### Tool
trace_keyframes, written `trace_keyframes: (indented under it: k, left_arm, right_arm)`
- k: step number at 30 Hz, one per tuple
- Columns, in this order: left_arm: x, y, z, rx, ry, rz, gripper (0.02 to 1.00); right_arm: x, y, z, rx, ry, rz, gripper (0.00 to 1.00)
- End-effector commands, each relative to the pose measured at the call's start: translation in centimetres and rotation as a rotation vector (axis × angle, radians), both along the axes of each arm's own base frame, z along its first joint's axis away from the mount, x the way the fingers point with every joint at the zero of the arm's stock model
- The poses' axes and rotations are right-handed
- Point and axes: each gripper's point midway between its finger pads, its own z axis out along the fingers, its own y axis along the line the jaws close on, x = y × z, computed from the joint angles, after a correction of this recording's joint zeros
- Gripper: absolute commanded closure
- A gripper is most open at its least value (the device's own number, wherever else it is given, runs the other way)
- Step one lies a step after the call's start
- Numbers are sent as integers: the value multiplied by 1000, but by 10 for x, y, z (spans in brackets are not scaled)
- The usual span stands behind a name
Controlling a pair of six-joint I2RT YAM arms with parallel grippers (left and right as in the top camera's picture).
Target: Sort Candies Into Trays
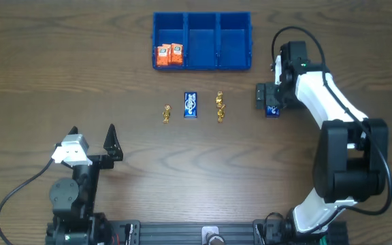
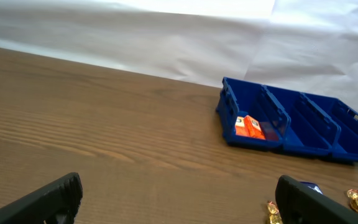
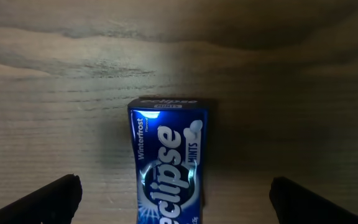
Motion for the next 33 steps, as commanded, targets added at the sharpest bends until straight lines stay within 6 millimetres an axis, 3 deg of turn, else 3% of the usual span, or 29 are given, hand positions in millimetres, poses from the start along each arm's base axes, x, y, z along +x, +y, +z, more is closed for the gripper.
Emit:
trace_keyframes:
  k: [1, 7, 12, 13, 14, 20, 25, 28, 33]
  left_arm:
    - [-1, -2, -16, 8, 48, -16, 20]
    - [-1, -2, -16, 8, 48, -16, 20]
    - [-1, -2, -16, 8, 48, -16, 20]
    - [-1, -2, -16, 8, 48, -16, 20]
    - [-1, -2, -16, 8, 48, -16, 20]
    - [-1, -2, -16, 8, 48, -16, 20]
    - [-1, -2, -16, 8, 48, -16, 20]
    - [-1, -2, -16, 8, 48, -16, 20]
    - [-1, -2, -16, 8, 48, -16, 20]
  right_arm:
    - [1, 5, -7, -19, 8, 25, 1]
    - [-6, 8, -27, -46, 60, 31, 18]
    - [-7, 7, -30, -51, 70, 13, 51]
    - [-7, 6, -30, -50, 71, 7, 86]
    - [-7, 4, -30, -47, 70, -17, 209]
    - [-7, 4, -30, -17, 76, -29, 656]
    - [-6, 5, -30, -8, 71, -28, 785]
    - [8, 16, -9, 5, 13, -13, 787]
    - [55, 69, 95, 28, -246, 31, 779]
